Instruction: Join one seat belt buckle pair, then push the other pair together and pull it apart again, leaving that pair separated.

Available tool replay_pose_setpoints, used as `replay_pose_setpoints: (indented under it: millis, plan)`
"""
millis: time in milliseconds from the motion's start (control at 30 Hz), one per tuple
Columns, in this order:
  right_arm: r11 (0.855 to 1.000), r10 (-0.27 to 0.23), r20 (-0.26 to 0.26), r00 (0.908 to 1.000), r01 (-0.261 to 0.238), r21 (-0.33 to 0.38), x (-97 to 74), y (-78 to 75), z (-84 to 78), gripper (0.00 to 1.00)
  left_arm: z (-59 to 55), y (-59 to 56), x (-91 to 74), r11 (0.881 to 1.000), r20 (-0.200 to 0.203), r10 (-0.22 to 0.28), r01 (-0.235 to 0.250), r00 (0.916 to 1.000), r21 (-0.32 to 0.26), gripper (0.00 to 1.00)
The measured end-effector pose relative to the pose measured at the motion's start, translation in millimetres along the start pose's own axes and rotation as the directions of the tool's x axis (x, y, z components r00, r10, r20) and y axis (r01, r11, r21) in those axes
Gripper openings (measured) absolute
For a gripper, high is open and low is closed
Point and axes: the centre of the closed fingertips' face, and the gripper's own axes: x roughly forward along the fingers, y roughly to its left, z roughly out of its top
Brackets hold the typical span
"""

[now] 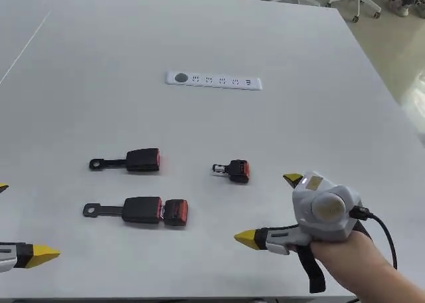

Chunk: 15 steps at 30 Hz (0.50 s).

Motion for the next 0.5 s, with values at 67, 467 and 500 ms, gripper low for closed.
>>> replay_pose_setpoints:
  millis: [67, 467, 500]
  plan:
    - [1.000, -0.006, 0.004, 1.0000, 0.006, -0.001, -0.1, -1.1, 0.7, 1.00, -0.7, 0.1, -0.8, 1.000, 0.000, 0.004, -0.004, 1.0000, 0.002, 1.00]
    - [1.000, -0.007, 0.012, 0.9999, 0.007, -0.020, -6.3, 6.9, 6.6, 1.00, -0.6, -7.7, -5.1, 1.000, 0.026, 0.011, -0.011, 0.9996, 0.009, 1.00]
    - [1.000, -0.007, 0.013, 0.9999, 0.008, -0.019, -6.5, 7.1, 6.8, 1.00, 0.3, -8.1, -5.5, 1.000, 0.028, 0.012, -0.013, 0.9995, 0.012, 1.00]
